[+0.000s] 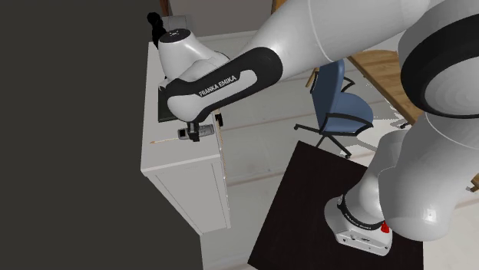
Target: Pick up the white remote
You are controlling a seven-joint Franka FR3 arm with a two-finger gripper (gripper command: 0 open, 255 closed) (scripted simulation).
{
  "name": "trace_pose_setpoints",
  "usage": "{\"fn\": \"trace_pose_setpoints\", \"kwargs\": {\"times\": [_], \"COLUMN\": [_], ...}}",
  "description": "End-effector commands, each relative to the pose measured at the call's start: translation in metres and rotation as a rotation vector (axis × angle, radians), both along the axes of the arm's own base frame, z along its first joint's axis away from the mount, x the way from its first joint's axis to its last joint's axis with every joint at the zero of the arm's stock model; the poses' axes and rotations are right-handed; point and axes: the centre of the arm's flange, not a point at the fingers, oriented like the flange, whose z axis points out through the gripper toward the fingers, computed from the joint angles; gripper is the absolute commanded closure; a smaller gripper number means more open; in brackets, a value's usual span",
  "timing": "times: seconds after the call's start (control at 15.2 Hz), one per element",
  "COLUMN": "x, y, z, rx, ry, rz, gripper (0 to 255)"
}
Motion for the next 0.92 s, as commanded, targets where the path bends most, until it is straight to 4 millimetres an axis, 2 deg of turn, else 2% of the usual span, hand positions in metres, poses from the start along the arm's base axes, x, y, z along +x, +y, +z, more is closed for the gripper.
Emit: {"fn": "trace_pose_setpoints", "kwargs": {"times": [0.0, 0.26, 0.86], "x": [0.0, 0.0, 0.0], "y": [0.0, -0.001, -0.001], "z": [0.0, 0.0, 0.048], "rx": [0.0, 0.0, 0.0], "ry": [0.0, 0.0, 0.0], "rz": [0.0, 0.0, 0.0], "gripper": [255, 255, 255]}}
